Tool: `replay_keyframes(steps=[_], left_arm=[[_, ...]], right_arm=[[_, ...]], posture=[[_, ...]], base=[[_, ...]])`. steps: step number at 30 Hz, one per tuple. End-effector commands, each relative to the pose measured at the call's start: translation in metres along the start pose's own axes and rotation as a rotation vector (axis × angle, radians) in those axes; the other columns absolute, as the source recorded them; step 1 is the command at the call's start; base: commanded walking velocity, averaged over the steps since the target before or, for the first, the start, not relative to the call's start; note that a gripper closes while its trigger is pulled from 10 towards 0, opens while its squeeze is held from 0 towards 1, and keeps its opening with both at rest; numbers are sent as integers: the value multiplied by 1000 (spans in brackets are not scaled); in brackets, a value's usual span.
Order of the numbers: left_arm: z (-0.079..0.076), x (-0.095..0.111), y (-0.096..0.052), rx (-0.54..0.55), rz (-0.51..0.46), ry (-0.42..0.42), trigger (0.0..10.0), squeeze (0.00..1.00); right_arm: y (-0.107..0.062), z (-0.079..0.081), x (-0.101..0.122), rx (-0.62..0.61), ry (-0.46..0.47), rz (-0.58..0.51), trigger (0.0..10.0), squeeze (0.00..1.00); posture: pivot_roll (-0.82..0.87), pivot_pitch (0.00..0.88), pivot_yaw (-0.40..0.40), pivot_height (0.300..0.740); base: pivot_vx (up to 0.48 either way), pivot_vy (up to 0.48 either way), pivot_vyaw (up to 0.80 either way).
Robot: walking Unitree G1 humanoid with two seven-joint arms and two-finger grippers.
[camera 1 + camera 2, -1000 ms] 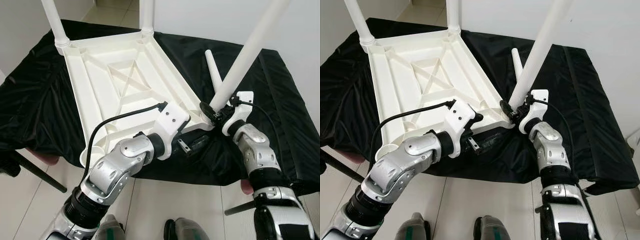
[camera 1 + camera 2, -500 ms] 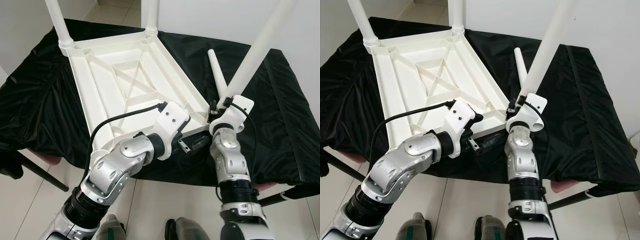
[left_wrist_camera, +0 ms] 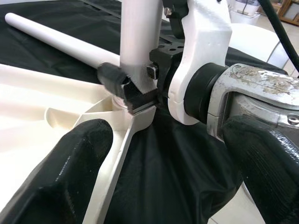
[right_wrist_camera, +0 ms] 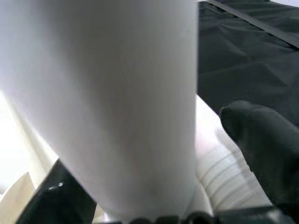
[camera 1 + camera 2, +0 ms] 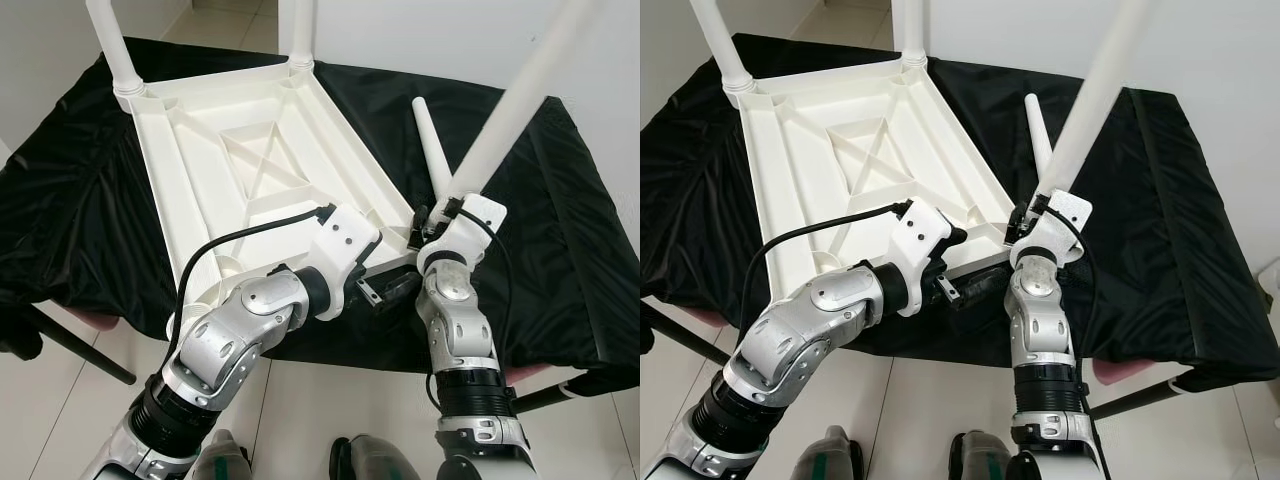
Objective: Building children table
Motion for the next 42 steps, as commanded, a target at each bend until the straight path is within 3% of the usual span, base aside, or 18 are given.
replay_keyframes(steps=[1,4,5,6,7,13,15,27,28,29,30,31,42], left_arm=[[-5,-2,1,-24,7,-2,10000,0],[-5,-2,1,-25,7,-3,10000,0],[-5,-2,1,-27,7,-2,10000,0],[-5,-2,1,-27,7,-2,10000,0],[-6,-2,1,-30,8,-1,10000,0],[-5,-3,1,-33,9,1,10000,0],[-5,-2,1,-35,9,4,10000,0],[-3,-2,0,-33,12,12,10000,0],[-3,-2,0,-32,12,13,10000,0],[-2,-2,0,-31,13,14,10000,0],[-2,-2,0,-31,13,14,10000,0],[-2,-2,0,-30,14,15,10000,0],[-1,-2,-1,-25,15,17,10000,0]], right_arm=[[1,-3,-7,11,-6,21,10000,1000],[3,-1,-6,49,6,20,10000,1000],[6,7,-8,148,27,44,10000,1000],[6,7,-8,148,27,44,10000,1000],[10,16,-7,341,15,66,10000,0],[13,20,-5,513,-6,86,10000,0],[16,17,-4,607,-84,75,10000,0],[24,16,1,777,-206,47,10000,0],[25,15,0,787,-225,53,4235,0],[26,13,-1,797,-237,58,2157,0],[26,13,-1,797,-237,58,2157,0],[27,11,-5,811,-232,88,0,0],[25,6,-20,838,-222,144,0,0]], posture=[[-59,42,-44,740],[-60,41,-45,740],[-60,41,-45,740],[-60,41,-45,740],[-62,37,-42,740],[-62,33,-39,740],[-62,28,-37,740],[-52,17,-31,740],[-48,14,-31,740],[-48,14,-31,740],[-48,14,-31,740],[-48,14,-31,740],[-46,18,-30,740]], base=[[0,0,0],[0,0,0],[0,0,0],[0,0,0],[0,0,0],[0,0,0],[0,0,0],[0,0,0],[0,0,0],[0,0,0],[0,0,0],[0,0,0],[0,0,0]])
Point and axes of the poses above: a point about 5 cm out from each wrist's last joint towards the gripper, its own y axis pointing out of the wrist towards the gripper, its own x axis along the axis of the wrist's last joint, z = x × y, the point moved 6 cm from there along y, pointing out of the wrist towards the gripper, and after that the axes turned 8 degrees about y, right-handed, at the moved point
